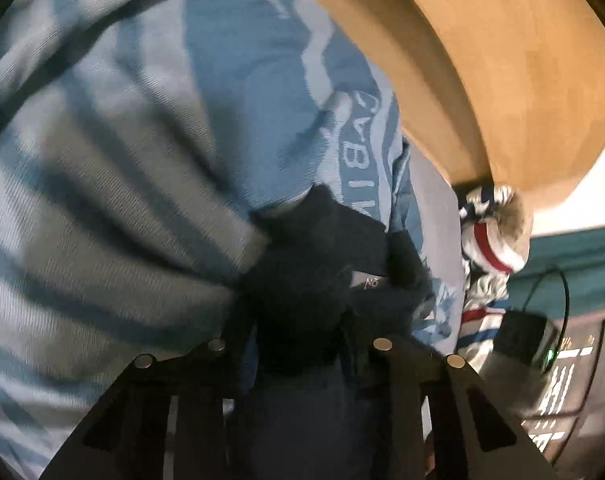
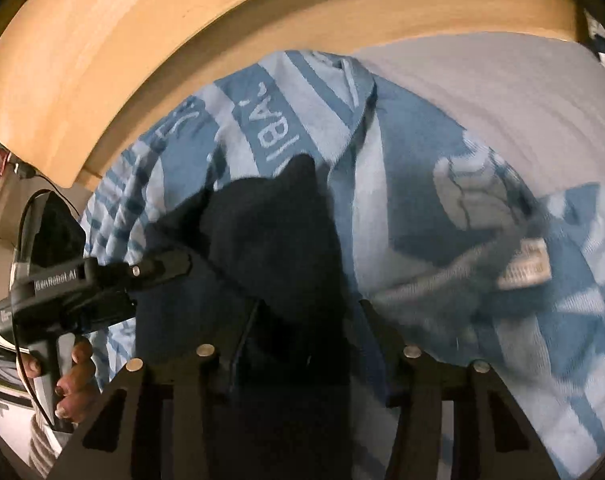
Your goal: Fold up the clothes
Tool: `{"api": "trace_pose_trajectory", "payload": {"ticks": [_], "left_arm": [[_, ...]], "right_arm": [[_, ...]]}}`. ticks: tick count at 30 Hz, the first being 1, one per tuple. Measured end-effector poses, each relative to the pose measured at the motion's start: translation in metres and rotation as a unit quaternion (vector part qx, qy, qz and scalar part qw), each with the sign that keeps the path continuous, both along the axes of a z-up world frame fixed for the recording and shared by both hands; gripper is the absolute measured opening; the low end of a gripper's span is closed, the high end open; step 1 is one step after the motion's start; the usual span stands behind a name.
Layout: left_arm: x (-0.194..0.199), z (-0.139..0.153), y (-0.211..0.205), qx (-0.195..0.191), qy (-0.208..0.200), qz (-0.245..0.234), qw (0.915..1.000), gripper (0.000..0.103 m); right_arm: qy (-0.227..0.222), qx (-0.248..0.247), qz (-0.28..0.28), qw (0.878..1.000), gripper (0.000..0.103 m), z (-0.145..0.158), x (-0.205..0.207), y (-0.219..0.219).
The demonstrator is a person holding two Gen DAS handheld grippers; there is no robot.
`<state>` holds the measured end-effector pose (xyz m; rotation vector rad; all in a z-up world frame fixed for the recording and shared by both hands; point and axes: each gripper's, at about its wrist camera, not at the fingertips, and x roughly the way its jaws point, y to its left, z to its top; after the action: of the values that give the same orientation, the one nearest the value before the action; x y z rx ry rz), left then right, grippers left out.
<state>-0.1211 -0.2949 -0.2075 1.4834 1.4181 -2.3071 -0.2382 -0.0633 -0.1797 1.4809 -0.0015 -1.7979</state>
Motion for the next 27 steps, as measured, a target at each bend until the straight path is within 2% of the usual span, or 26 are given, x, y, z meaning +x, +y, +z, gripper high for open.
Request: {"api": "trace_pose_trajectory", "payload": {"ticks": [3, 5, 7, 8, 9, 10, 12, 14, 16, 18, 20, 23, 24, 25, 27], "left_arm": [[-0.005, 0.003, -0.005, -0.008, 0.009, 0.01, 0.9999, 0.029], [-0.007, 0.005, -0.012, -0.008, 0.025, 0.035, 0.999, 0.022], [-0.012, 0.006, -0.014, -0.011, 0.018, 0.038, 0.9991, 0.019], [-0.013, 0.013, -0.009, -0.031, 0.027, 0.028, 0.9988, 0.018], [-0.013, 0.019, -0.005, -0.051, 0.035, 0.019, 0.9979, 0.018], [-0.012, 0.023, -0.001, -0.069, 0.038, 0.014, 0.9968, 0.018], [-0.012, 0.028, 0.005, -0.101, 0.044, 0.006, 0.9939, 0.018], [-0.018, 0.019, 0.002, -0.105, 0.024, 0.016, 0.9941, 0.018], [-0.024, 0.006, -0.002, -0.111, -0.005, 0.03, 0.9933, 0.018], [-0.028, -0.001, -0.001, -0.115, -0.014, 0.036, 0.9926, 0.018], [-0.027, 0.007, -0.002, -0.11, -0.006, 0.044, 0.993, 0.018], [-0.018, 0.024, -0.005, -0.084, 0.031, 0.055, 0.9945, 0.018], [-0.015, 0.027, -0.006, -0.078, 0.035, 0.057, 0.9948, 0.024], [-0.013, 0.03, -0.007, -0.071, 0.038, 0.059, 0.995, 0.032], [-0.01, 0.032, -0.01, -0.058, 0.036, 0.069, 0.9953, 0.042]], "right_arm": [[-0.009, 0.001, 0.014, 1.0, 0.056, -0.011, -0.011, -0.007], [-0.01, -0.002, 0.017, 1.0, 0.056, -0.015, -0.015, -0.008], [-0.009, -0.01, 0.012, 1.0, 0.044, -0.014, -0.018, -0.007], [-0.007, -0.02, 0.011, 1.0, 0.041, -0.011, -0.018, -0.004], [0.0, -0.043, 0.017, 0.999, 0.029, -0.004, -0.018, -0.001], [0.01, -0.047, 0.024, 0.999, 0.024, 0.001, -0.016, -0.002], [0.03, -0.055, 0.038, 0.997, 0.024, 0.011, -0.011, -0.003], [0.026, -0.046, 0.032, 0.998, 0.024, 0.005, -0.019, -0.008], [0.022, -0.037, 0.026, 0.999, 0.026, -0.002, -0.026, -0.013], [0.019, -0.028, 0.02, 0.999, 0.025, -0.008, -0.033, -0.017], [0.025, -0.023, 0.022, 0.999, 0.025, -0.006, -0.034, -0.021], [0.045, -0.016, 0.028, 0.998, 0.028, 0.007, -0.032, -0.025], [0.05, -0.02, 0.026, 0.998, 0.032, 0.013, -0.032, -0.024], [0.054, -0.023, 0.023, 0.998, 0.043, 0.019, -0.031, -0.023], [0.073, -0.017, 0.003, 0.997, 0.056, 0.024, -0.033, -0.02]]}}
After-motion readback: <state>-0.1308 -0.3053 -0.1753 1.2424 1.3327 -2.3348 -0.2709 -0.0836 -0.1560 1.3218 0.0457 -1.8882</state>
